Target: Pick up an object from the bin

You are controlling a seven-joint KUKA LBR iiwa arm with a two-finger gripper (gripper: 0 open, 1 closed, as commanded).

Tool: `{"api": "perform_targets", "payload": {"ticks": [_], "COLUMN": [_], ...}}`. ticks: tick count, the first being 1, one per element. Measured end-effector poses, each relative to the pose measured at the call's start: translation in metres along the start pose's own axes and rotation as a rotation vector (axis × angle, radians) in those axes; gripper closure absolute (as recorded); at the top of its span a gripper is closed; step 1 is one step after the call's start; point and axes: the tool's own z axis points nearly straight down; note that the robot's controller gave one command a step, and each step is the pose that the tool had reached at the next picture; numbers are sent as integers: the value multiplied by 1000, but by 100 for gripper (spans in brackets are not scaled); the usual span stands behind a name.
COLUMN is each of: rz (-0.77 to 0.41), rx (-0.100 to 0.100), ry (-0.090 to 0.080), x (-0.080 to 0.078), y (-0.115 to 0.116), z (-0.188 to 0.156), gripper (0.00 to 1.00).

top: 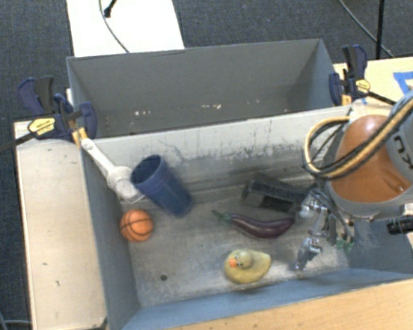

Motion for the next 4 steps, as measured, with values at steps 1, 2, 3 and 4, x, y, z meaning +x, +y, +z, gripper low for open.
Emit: {"api": "perform_targets", "payload": {"ticks": [1, 2, 3, 4], "rz": [-3, -8, -9, -51], "rx": [-1, -1, -1, 4], "ry": [-13, -3, -4, 1], "x": [-4, -1, -1, -6], "y": [0, 0, 0, 14], "z": [-2, 0, 0, -4], "gripper": [100, 0, 0, 0]}}
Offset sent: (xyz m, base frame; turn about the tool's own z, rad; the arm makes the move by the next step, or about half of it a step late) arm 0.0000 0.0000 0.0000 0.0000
